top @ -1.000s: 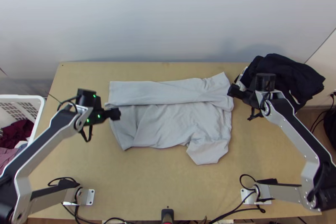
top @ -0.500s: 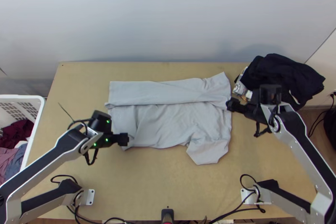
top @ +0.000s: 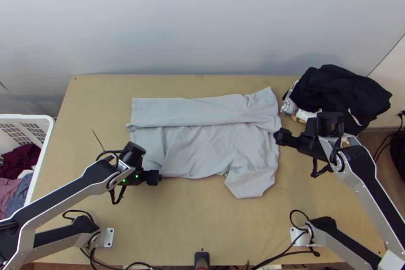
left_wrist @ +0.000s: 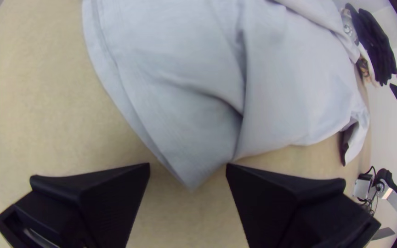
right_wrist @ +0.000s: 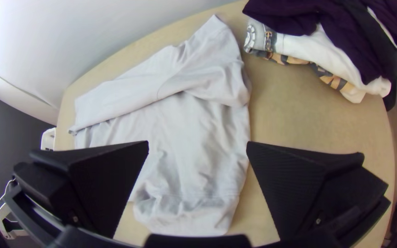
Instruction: Fold the t-shirt
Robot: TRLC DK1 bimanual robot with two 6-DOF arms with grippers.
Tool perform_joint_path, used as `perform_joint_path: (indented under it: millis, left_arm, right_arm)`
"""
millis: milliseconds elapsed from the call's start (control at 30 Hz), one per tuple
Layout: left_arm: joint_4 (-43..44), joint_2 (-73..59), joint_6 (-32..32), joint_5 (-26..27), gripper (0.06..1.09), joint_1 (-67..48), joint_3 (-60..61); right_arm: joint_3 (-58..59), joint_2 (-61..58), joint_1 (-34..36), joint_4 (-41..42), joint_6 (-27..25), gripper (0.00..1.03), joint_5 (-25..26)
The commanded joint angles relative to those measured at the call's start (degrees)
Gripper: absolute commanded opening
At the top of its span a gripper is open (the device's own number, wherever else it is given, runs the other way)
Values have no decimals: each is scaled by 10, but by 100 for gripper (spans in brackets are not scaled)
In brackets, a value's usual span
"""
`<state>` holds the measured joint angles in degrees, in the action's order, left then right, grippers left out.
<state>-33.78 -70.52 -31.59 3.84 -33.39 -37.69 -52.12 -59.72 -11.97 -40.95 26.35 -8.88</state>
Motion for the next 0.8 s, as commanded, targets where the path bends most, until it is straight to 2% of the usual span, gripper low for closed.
perform_joint_path:
  millis: [0, 33, 167, 300, 767]
  left_arm:
    - [30, -26, -2, -4, 80, -3, 3]
    - [30, -32, -2, -4, 77, -3, 3]
    - [46, -37, -2, -22, 50, -2, 4]
    - [57, -36, 1, -58, 11, -5, 2]
    - [34, 22, 21, -65, 10, 44, -19]
  right_arm:
    - [0, 6, -17, -26, -2, 99, -15]
    - [0, 6, -17, -29, -2, 99, -16]
    - [4, 7, -17, -38, -2, 99, -22]
    - [5, 7, -30, -62, -8, 97, -36]
    - [52, -26, -116, -193, -26, 97, -93]
